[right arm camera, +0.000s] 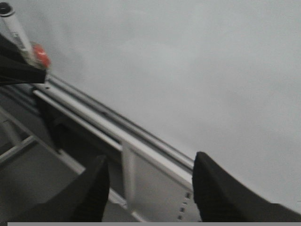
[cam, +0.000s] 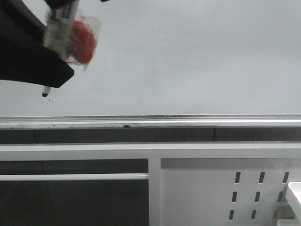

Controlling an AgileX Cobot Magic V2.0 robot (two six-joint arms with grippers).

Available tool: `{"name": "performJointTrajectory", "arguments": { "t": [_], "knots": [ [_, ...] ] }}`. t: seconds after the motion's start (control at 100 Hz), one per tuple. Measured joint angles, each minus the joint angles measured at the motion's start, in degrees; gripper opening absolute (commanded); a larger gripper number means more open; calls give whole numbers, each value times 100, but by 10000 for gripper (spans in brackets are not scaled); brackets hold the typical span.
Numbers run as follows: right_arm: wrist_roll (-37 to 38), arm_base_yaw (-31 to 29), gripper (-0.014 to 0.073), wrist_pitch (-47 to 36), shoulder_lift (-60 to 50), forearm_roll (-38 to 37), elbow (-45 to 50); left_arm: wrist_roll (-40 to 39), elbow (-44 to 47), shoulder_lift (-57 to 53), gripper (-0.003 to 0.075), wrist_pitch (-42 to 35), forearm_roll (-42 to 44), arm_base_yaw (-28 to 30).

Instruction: Write number 1 on whiteboard

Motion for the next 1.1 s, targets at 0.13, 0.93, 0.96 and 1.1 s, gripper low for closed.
{"name": "performJointTrajectory", "arguments": {
  "t": [0.13, 0.93, 0.96, 1.1],
  "knots": [
    [-21, 0, 362, -301, 39, 0, 0, 0, 0, 0, -20, 0, 0, 0],
    [-21, 0, 335, -278, 169, 457, 0, 0, 0, 0, -20, -12, 8, 0],
    [-21, 0, 316, -278, 169, 471, 0, 0, 0, 0, -20, -12, 8, 0],
    [-21, 0, 202, -278, 169, 637, 0, 0, 0, 0, -20, -12, 8, 0]
  ]
}}
